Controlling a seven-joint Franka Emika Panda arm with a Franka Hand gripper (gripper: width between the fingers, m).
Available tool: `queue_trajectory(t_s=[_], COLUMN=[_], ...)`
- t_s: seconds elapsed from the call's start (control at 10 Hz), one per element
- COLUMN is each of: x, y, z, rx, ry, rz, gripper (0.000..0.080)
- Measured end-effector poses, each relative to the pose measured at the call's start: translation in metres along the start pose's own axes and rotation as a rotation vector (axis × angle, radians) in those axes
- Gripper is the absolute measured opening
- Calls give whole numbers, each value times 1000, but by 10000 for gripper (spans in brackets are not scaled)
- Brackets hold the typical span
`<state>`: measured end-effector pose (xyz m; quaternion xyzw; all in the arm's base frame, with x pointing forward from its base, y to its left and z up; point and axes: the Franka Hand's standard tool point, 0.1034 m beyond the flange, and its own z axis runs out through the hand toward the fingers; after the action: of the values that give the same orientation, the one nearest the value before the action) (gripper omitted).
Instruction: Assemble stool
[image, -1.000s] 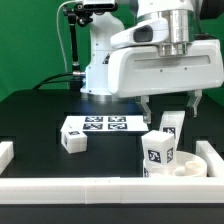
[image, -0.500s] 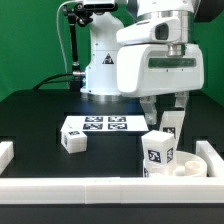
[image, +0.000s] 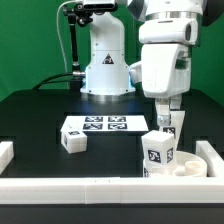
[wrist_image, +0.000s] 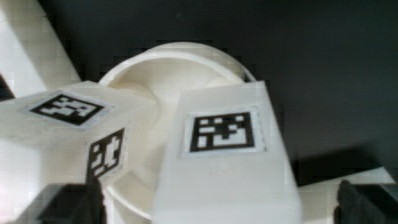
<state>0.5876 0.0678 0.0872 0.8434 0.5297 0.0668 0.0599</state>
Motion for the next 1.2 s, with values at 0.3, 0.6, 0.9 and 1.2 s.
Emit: queue_trajectory(t_s=[0.3,0.6,0.9,1.2], x=[-2,-2,-4,-19], y=[0,0,1,6], z=[0,0,0,1], rx=[3,4,5,-5], ry=[-3,-3,-3,25], rz=[5,47,216,451], gripper=[345,345,345,345])
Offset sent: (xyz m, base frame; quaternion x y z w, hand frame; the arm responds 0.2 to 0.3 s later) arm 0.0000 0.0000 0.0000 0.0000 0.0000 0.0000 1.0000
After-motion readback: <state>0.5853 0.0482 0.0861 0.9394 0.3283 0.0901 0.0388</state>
